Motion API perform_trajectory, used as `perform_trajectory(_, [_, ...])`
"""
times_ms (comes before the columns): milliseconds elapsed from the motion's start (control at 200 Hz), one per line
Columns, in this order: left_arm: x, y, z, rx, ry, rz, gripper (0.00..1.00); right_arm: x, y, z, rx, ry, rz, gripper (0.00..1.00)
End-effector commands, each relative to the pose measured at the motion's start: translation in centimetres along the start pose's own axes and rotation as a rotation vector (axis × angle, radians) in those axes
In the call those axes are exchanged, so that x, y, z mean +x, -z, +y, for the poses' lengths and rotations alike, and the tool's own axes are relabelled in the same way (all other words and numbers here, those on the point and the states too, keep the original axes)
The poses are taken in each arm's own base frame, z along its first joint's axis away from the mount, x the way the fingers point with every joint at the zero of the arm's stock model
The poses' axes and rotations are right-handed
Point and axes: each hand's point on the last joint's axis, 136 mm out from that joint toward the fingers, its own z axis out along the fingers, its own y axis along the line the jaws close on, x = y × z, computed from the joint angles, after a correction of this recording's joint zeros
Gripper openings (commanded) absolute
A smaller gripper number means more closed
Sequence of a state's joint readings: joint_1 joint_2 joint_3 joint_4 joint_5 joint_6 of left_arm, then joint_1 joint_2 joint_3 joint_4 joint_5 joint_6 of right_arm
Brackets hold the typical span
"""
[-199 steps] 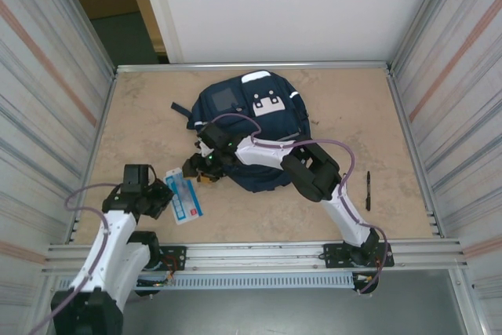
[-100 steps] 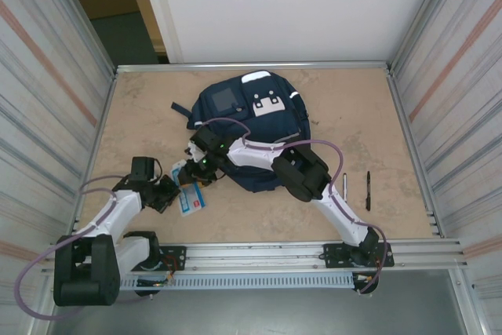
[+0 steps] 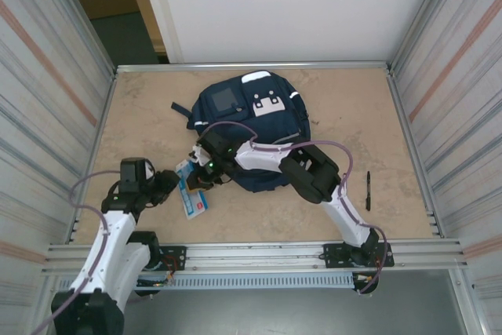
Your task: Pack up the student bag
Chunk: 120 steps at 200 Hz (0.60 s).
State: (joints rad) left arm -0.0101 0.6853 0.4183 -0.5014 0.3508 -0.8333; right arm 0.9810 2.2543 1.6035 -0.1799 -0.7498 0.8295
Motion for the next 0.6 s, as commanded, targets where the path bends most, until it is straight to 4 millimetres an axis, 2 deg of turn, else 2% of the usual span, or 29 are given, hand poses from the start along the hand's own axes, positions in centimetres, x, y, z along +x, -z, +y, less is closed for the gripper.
perform_trajectory(0, [-1.6, 2.8, -5.0, 0.158, -0.139, -0.052, 0.39, -1.4, 5.3, 5.3, -0.081, 0.106, -0.112, 0.0])
perform_trajectory(130, [-2.3, 4.9, -9.6, 0.31, -0.277, -0.063, 0.47, -2.6, 10.1, 5.7, -0.061, 0.114, -0.195, 0.0])
perform_trajectory(200, [-1.8, 5.8, -11.9, 0.386, -0.375, -0.033, 0.47, -3.1, 13.1, 5.7, -0.061, 0.117, -0.253, 0.0])
perform_trajectory(286, [-0.5, 6.4, -14.4, 0.458, -0.546, -0.011, 0.46, -3.8, 17.0, 4.6, -0.018, 0.123, -0.343, 0.0])
perform_trajectory(451, [2.6, 4.8, -17.6, 0.438, -0.821, 0.007, 0.51, -4.2, 24.7, 1.4, 0.055, 0.043, -0.513, 0.0])
perform_trajectory(596, [5.1, 2.1, -20.3, 0.402, -1.011, -0.008, 0.54, -2.7, 31.2, -2.5, 0.143, -0.045, -0.67, 0.0])
